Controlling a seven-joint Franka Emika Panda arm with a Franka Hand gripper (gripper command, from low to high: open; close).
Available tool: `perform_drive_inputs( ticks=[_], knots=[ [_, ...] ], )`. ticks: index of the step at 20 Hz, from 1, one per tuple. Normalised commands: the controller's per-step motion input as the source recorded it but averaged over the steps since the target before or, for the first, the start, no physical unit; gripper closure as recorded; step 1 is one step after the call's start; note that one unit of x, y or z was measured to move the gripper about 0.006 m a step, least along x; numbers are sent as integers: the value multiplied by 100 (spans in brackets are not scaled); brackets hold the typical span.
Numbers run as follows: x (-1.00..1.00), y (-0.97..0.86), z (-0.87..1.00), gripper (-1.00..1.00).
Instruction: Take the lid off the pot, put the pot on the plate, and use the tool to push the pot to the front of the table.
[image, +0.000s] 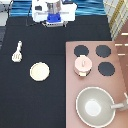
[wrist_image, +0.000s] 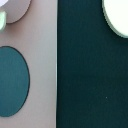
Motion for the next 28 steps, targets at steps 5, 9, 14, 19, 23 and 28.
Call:
perform_drive_inputs(
  ticks=[5,9,14,19,23,28],
  knots=[
    [61,40,36,-100],
    [100,55,58,-100],
    [100,55,59,-100],
    [98,58,51,-100],
    [90,68,9,-100],
    [93,53,-10,-100]
  ],
)
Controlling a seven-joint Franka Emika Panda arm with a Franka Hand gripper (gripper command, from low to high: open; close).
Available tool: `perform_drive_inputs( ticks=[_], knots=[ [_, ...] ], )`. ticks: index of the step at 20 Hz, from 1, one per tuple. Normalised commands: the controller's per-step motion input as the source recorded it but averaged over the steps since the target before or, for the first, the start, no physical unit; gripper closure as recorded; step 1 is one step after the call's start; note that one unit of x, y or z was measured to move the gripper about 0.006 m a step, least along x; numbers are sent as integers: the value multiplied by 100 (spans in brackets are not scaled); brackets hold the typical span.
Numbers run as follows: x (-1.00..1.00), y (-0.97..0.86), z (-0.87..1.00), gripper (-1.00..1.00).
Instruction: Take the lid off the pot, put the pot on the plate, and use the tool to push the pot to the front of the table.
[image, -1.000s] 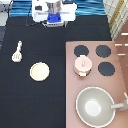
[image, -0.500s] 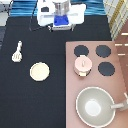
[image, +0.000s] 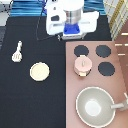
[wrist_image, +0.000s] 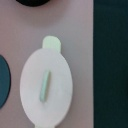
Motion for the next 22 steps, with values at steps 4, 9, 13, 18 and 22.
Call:
perform_drive_inputs(
  ticks=[4,9,13,18,22],
  knots=[
    [82,48,-44,-100],
    [50,22,-55,-100],
    [11,25,-54,-100],
    [-17,38,-53,-100],
    [-27,55,-55,-100]
  ],
)
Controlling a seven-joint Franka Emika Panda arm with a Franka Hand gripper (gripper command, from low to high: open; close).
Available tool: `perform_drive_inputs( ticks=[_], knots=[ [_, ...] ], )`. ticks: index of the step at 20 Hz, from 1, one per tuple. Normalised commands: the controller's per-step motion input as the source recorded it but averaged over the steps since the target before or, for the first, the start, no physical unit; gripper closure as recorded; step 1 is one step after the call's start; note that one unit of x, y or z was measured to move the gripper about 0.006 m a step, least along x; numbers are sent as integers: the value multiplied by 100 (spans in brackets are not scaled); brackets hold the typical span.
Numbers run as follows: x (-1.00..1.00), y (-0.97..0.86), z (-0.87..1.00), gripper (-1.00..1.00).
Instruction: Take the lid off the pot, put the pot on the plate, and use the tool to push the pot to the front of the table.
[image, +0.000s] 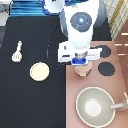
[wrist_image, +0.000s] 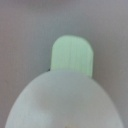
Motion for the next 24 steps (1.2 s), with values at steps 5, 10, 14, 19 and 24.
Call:
perform_drive_inputs(
  ticks=[5,10,14,19,24],
  knots=[
    [-21,49,-38,-100],
    [-32,5,-2,-100],
    [-30,-3,-12,100],
    [-31,-2,-32,100],
    [-26,0,-35,100]
  ],
)
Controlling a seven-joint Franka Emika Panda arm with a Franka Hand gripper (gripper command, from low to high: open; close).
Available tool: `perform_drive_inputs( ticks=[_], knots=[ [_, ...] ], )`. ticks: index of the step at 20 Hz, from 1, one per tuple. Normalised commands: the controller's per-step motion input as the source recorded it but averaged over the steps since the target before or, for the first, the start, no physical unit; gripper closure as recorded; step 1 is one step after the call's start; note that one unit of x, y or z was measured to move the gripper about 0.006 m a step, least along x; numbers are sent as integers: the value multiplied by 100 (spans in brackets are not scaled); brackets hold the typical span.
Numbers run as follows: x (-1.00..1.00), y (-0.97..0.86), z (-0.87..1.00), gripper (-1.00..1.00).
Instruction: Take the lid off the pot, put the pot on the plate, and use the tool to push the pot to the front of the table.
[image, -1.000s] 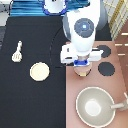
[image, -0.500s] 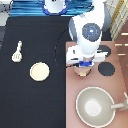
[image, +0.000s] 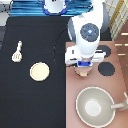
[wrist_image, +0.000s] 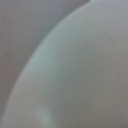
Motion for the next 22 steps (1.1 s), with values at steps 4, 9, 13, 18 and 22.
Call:
perform_drive_inputs(
  ticks=[4,9,13,18,22],
  knots=[
    [-21,0,-15,100],
    [-18,-2,24,100],
    [-59,-1,93,100],
    [-88,-17,88,100],
    [-99,-22,51,100]
  ],
)
